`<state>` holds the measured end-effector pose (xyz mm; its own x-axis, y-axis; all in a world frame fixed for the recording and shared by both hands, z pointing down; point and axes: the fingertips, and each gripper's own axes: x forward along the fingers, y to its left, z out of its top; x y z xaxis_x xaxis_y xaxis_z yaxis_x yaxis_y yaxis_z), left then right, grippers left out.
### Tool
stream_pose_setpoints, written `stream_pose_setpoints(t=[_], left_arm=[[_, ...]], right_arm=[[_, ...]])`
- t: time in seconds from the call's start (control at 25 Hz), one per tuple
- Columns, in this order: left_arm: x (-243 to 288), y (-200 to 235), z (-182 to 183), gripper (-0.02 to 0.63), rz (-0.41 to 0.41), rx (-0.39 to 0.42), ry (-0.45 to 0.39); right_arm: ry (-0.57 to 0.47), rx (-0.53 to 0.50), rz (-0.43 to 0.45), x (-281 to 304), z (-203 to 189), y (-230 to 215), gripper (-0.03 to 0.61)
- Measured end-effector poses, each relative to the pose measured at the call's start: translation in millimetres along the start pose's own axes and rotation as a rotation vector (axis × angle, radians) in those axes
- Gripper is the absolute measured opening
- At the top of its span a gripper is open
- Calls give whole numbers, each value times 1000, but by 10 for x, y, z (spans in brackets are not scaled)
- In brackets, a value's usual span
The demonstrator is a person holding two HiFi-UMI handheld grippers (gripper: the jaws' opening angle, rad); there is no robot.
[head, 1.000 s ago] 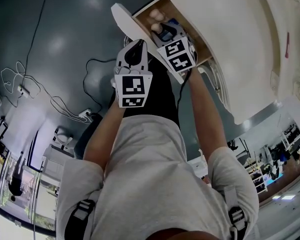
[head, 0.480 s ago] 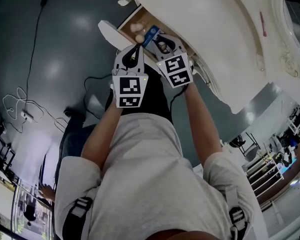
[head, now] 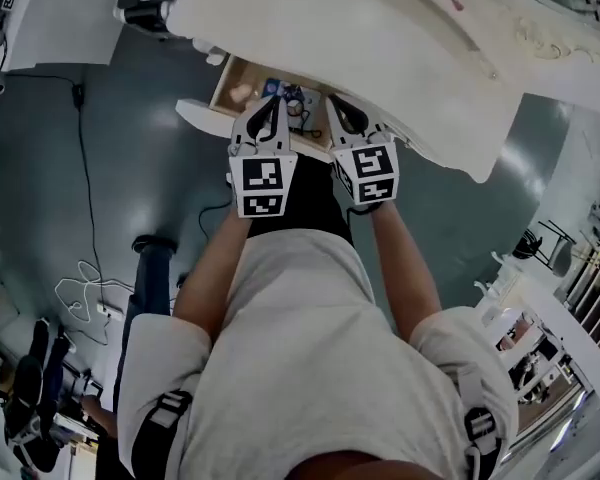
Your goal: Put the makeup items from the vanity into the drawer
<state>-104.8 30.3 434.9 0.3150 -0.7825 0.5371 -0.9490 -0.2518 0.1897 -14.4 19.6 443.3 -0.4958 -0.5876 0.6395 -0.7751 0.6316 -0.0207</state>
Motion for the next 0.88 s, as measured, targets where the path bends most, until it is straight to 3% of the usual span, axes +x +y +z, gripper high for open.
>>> stream_pose_setpoints(t=[0.4,0.6,0.88], left_arm=[[-38,-691,481,8,-135,100,-63],[-37,-832,678,8,-176,144,-103],[141,-1175,776,8,-187,153,-105]], right_arm=[[-79,73,-163,-648,109,-407,14],[-137,97,-236,-804,269,-619,14],[-147,104,-249,-948,221,-944,14]])
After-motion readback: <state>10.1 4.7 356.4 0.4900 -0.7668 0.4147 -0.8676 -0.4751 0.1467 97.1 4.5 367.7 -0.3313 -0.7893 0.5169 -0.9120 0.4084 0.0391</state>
